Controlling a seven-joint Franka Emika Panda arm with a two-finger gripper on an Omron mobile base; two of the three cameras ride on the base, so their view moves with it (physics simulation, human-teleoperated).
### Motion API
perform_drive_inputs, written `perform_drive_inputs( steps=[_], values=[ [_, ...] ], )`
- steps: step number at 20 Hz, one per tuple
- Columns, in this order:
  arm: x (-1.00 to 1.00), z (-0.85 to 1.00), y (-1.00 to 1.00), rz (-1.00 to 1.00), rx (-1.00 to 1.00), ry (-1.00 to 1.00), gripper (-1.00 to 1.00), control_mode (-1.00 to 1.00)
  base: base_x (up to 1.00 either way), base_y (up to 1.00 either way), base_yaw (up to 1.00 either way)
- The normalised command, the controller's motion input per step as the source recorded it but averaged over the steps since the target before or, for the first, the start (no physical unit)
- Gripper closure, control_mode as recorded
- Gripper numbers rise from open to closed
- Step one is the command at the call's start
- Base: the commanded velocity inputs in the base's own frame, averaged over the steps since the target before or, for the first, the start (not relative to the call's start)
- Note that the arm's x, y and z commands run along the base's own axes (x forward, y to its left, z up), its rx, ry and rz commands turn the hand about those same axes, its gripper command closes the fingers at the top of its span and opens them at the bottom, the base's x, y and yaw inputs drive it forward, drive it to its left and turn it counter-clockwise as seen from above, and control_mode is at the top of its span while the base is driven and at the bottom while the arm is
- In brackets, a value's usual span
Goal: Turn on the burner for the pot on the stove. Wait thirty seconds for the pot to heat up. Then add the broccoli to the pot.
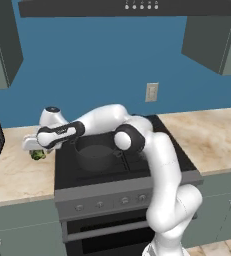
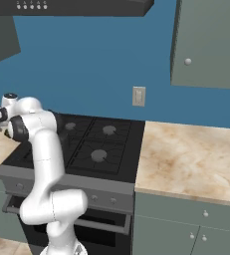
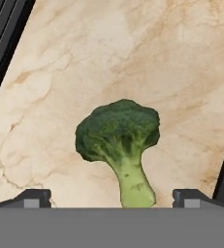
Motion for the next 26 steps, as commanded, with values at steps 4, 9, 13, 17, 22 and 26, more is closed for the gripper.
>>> perform_drive_inputs(
  steps=[4,9,13,17,22,26],
  values=[
    [0.14,-0.23,0.13,0.0,-0.01,-0.07,-1.0,-1.0,0.0,0.0,0.0],
    [0.22,-0.1,0.06,0.0,0.0,-0.05,-1.0,-1.0,0.0,0.0,0.0],
    [0.18,-0.08,0.0,0.0,0.0,-0.07,-1.0,-1.0,0.0,0.0,0.0],
    [0.13,-0.13,0.0,0.0,0.0,-0.05,-1.0,-1.0,0.0,0.0,0.0],
    [0.06,-0.34,0.11,0.0,0.0,0.0,-1.0,-1.0,0.0,0.0,0.0],
    [0.0,-0.58,0.34,0.0,0.0,0.0,1.0,-1.0,0.0,0.0,0.0]
  ],
)
